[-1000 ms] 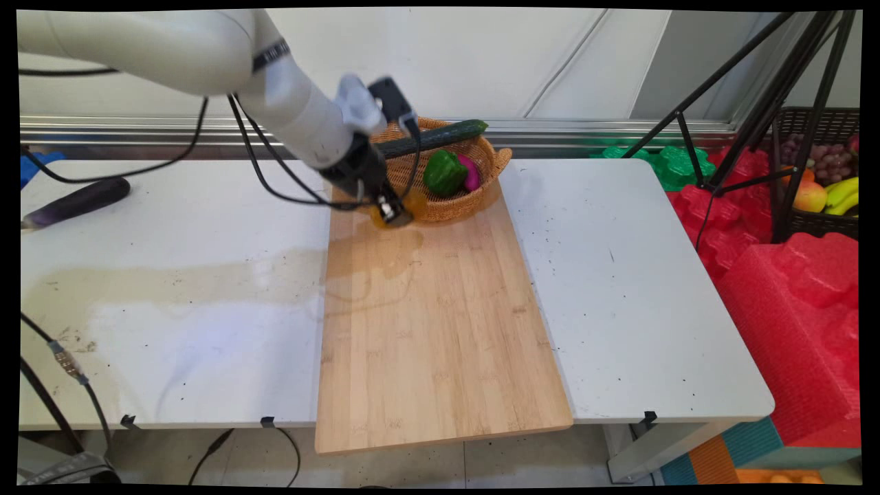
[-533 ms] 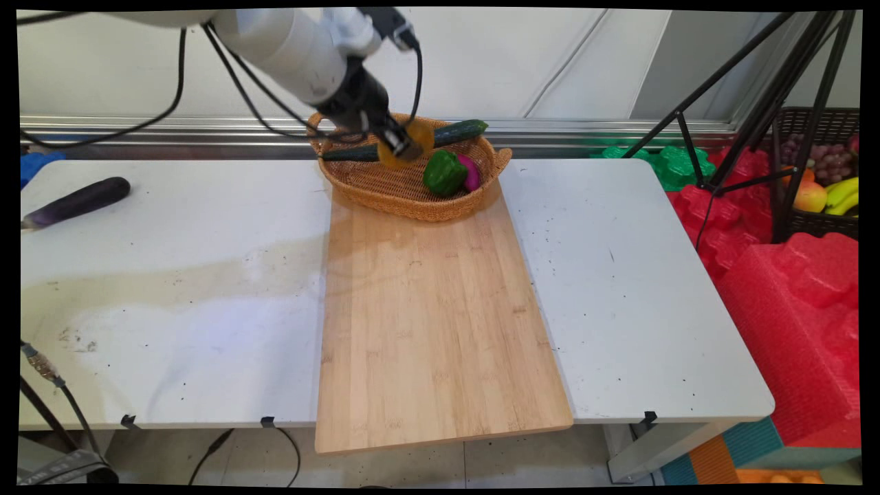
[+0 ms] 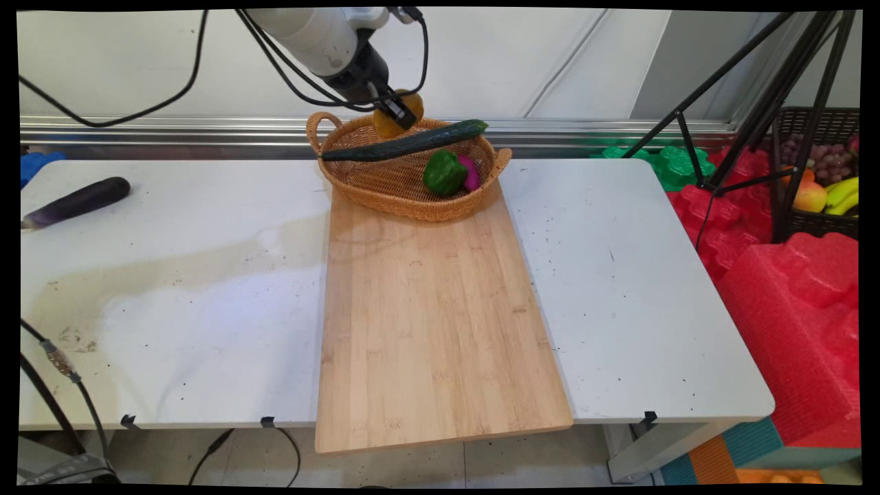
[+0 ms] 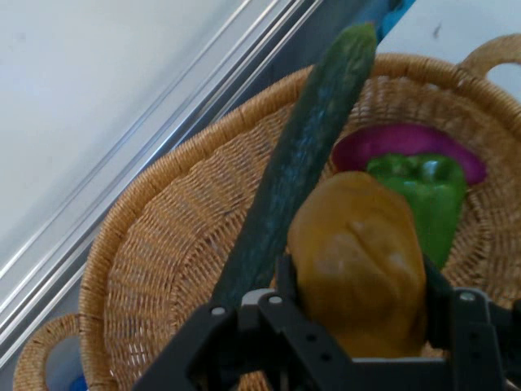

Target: Place the picked object in the vegetable basket

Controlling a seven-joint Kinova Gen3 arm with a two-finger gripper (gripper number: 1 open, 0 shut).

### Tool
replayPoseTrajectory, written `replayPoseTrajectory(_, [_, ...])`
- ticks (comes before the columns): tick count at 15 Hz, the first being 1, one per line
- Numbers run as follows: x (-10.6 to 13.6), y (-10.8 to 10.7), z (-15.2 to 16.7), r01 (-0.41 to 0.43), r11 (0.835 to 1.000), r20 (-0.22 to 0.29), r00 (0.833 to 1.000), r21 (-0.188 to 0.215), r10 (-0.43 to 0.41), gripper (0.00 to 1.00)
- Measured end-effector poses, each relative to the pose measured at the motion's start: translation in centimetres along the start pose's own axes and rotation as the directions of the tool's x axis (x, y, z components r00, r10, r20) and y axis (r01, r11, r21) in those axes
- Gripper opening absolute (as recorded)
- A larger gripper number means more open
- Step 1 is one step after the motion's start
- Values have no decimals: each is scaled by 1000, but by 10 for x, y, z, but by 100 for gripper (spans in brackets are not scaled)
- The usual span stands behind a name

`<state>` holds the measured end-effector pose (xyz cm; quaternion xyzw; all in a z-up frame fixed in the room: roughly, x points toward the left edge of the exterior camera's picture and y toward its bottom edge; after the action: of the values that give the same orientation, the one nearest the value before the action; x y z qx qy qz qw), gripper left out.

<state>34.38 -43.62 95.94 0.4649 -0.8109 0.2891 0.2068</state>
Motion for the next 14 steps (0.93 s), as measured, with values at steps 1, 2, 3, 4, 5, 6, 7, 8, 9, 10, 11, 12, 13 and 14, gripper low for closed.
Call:
replayPoseTrajectory(1, [0, -2, 9, 2, 1000, 14, 1000, 2, -2, 0])
replayPoseTrajectory(2, [0, -3, 17, 3, 1000, 28, 1000, 3, -3, 0])
replayPoseTrajectory(3, [-1, -4, 28, 3, 1000, 47, 999, 1, -3, 0])
replayPoseTrajectory(4, [-2, -5, 37, 4, 1000, 62, 998, -2, -4, 0])
replayPoseTrajectory(5, [-4, -6, 47, 6, 1000, 81, 997, -7, -5, 0])
replayPoseTrajectory(6, [-7, -6, 58, 9, 1000, 100, 995, -12, -7, 0])
replayPoseTrajectory(7, [-9, -7, 64, 11, 1000, 113, 994, -16, -9, 0])
replayPoseTrajectory(8, [-11, -7, 70, 13, 1000, 124, 992, -21, -10, 0])
replayPoseTrajectory(9, [-14, -8, 77, 15, 1000, 137, 990, -25, -12, 0])
replayPoseTrajectory(10, [-17, -9, 83, 17, 999, 150, 989, -29, -13, 0])
replayPoseTrajectory(11, [-21, -10, 89, 19, 999, 163, 987, -34, -13, 0])
replayPoseTrajectory(12, [-24, -10, 94, 15, 999, 173, 985, -40, -8, 0])
replayPoseTrajectory(13, [-25, -10, 97, 12, 999, 179, 984, -44, -4, 0])
replayPoseTrajectory(14, [-27, -10, 101, 8, 999, 186, 983, -49, 1, 0])
